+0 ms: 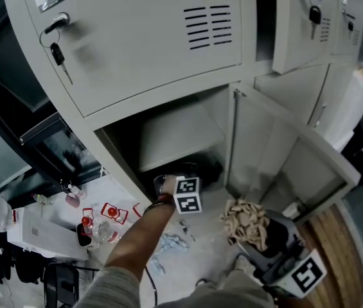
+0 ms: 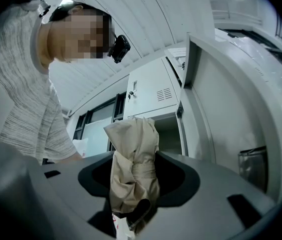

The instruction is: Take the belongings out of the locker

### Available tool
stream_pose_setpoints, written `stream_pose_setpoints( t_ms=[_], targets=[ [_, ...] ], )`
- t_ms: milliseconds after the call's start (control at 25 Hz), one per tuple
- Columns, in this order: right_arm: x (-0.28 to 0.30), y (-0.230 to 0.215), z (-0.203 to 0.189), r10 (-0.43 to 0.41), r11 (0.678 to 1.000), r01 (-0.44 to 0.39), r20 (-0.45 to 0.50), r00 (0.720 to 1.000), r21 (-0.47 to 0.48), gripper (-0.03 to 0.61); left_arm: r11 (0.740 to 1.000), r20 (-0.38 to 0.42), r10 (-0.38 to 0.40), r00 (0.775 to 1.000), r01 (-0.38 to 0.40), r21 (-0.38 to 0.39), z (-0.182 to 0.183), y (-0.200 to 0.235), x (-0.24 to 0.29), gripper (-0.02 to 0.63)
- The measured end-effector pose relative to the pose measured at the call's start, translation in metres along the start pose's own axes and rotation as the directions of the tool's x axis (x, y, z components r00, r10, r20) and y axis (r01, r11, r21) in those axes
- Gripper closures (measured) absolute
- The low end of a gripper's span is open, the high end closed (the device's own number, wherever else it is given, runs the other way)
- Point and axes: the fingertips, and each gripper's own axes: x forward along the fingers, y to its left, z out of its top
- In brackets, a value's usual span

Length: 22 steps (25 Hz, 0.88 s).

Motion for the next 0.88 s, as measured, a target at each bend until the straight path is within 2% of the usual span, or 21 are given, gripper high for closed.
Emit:
stream_pose_setpoints(
  t_ms=[200, 400, 560, 680, 880],
  targets=[
    [-0.001, -0.001, 0.006, 0.0, 1.0, 0.001, 0.011, 1.0, -0.019, 0.371, 0.989, 0.088, 0.124, 0.988, -0.116, -0.086, 0.008, 0.015, -0.027, 0.407],
    [0.003, 0.003, 0.014, 0.004, 0.999, -0.003, 0.026, 1.0, -0.033, 0.371, 0.971, 0.178, 0.212, 0.961, -0.187, -0.147, 0.029, 0.019, -0.054, 0.407],
    [0.005, 0.003, 0.017, 0.0, 0.999, 0.001, 0.026, 1.0, -0.046, 0.371, 0.94, 0.259, 0.308, 0.915, -0.251, -0.231, 0.045, 0.027, -0.08, 0.407],
    [0.008, 0.002, 0.021, -0.005, 0.998, 0.007, 0.035, 0.999, -0.056, 0.371, 0.911, 0.32, 0.368, 0.873, -0.271, -0.311, 0.054, 0.039, -0.102, 0.407],
    [0.012, 0.004, 0.024, -0.006, 0.998, 0.009, 0.042, 0.999, -0.069, 0.371, 0.841, 0.37, 0.473, 0.799, -0.285, -0.46, 0.057, 0.056, -0.131, 0.407]
  ],
)
